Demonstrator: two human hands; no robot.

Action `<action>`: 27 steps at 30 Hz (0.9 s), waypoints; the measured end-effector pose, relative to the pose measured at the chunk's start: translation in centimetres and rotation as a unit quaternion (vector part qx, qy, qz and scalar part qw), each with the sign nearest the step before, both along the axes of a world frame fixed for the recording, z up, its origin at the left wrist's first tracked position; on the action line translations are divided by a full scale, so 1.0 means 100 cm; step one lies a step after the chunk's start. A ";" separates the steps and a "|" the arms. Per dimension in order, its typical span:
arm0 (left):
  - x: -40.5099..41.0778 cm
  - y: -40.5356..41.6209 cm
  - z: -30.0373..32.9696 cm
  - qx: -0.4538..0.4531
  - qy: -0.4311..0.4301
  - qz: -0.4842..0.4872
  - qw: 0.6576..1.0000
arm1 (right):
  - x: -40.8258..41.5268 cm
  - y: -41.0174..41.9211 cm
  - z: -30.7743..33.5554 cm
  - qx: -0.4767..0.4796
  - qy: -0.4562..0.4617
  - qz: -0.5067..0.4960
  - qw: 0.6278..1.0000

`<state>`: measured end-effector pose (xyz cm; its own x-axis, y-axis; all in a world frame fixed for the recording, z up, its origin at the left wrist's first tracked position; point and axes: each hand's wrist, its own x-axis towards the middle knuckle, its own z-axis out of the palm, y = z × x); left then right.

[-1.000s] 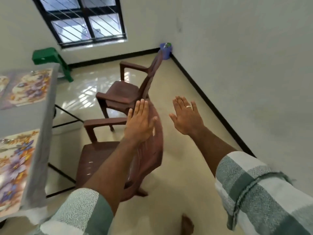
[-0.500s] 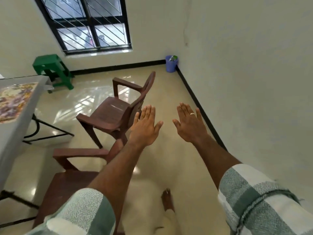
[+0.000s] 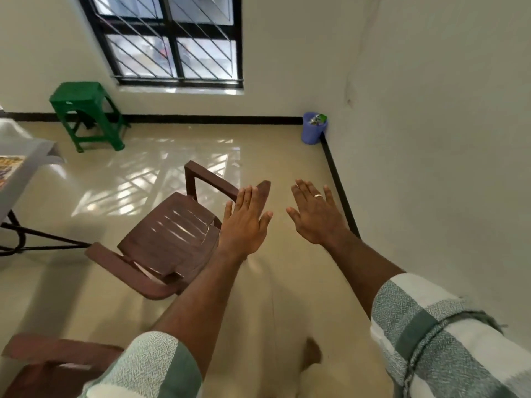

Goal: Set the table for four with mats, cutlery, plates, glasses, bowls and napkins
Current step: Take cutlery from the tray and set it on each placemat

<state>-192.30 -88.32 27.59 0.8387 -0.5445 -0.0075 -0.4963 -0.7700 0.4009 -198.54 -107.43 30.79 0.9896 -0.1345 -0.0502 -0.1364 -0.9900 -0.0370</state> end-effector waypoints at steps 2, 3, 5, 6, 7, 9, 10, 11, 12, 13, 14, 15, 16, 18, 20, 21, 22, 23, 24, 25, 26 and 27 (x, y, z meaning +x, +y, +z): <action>0.046 -0.017 -0.009 -0.004 -0.003 0.035 0.999 | 0.060 -0.022 -0.006 -0.003 0.001 0.036 0.999; 0.067 -0.023 -0.013 -0.004 -0.007 0.051 0.999 | 0.087 -0.033 -0.009 -0.007 -0.002 0.053 0.999; 0.117 -0.038 -0.024 -0.004 -0.005 0.089 0.996 | 0.152 -0.057 -0.015 -0.018 0.008 0.087 0.996; 0.144 -0.046 -0.030 -0.001 -0.002 0.107 0.994 | 0.188 -0.070 -0.019 -0.023 0.015 0.102 0.994; 0.170 -0.053 -0.037 0.008 0.001 0.126 0.992 | 0.221 -0.081 -0.024 -0.028 0.021 0.116 0.993; 0.221 -0.066 -0.050 0.030 0.010 0.166 0.986 | 0.288 -0.097 -0.033 -0.031 0.029 0.151 0.988; 0.244 -0.073 -0.054 0.038 0.024 0.190 0.981 | 0.320 -0.104 -0.036 -0.027 0.035 0.168 0.985; 0.267 -0.079 -0.057 0.043 0.038 0.213 0.975 | 0.353 -0.108 -0.040 -0.022 0.044 0.188 0.981; 0.286 -0.085 -0.059 0.048 0.047 0.234 0.970 | 0.381 -0.111 -0.044 -0.019 0.050 0.208 0.977; 0.302 -0.087 -0.060 0.053 0.052 0.247 0.966 | 0.404 -0.111 -0.049 -0.018 0.053 0.229 0.972; 0.322 -0.088 -0.061 0.054 0.060 0.264 0.961 | 0.432 -0.109 -0.052 -0.015 0.061 0.255 0.965; 0.339 -0.088 -0.059 0.056 0.067 0.282 0.955 | 0.456 -0.107 -0.055 -0.009 0.068 0.278 0.958; 0.354 -0.085 -0.058 0.059 0.068 0.304 0.948 | 0.481 -0.100 -0.059 0.000 0.072 0.301 0.951; 0.382 -0.077 -0.054 0.067 0.074 0.342 0.934 | 0.526 -0.085 -0.065 0.010 0.073 0.339 0.938; 0.416 -0.064 -0.053 0.071 0.083 0.380 0.918 | 0.572 -0.066 -0.070 0.020 0.073 0.378 0.923; 0.434 -0.058 -0.056 0.072 0.079 0.399 0.911 | 0.595 -0.056 -0.076 0.025 0.070 0.397 0.915; 0.451 -0.053 -0.058 0.069 0.073 0.417 0.903 | 0.617 -0.047 -0.081 0.027 0.068 0.415 0.907; 0.466 -0.047 -0.062 0.065 0.068 0.431 0.898 | 0.636 -0.037 -0.085 0.029 0.067 0.430 0.900; 0.484 -0.039 -0.066 0.060 0.065 0.445 0.891 | 0.659 -0.023 -0.087 0.031 0.070 0.445 0.892; 0.501 -0.033 -0.070 0.057 0.064 0.458 0.885 | 0.681 -0.011 -0.089 0.032 0.073 0.459 0.885; 0.519 -0.025 -0.074 0.052 0.058 0.470 0.879 | 0.705 0.002 -0.091 0.034 0.073 0.473 0.877; 0.537 -0.018 -0.078 0.051 0.054 0.483 0.872 | 0.726 0.015 -0.092 0.032 0.072 0.485 0.871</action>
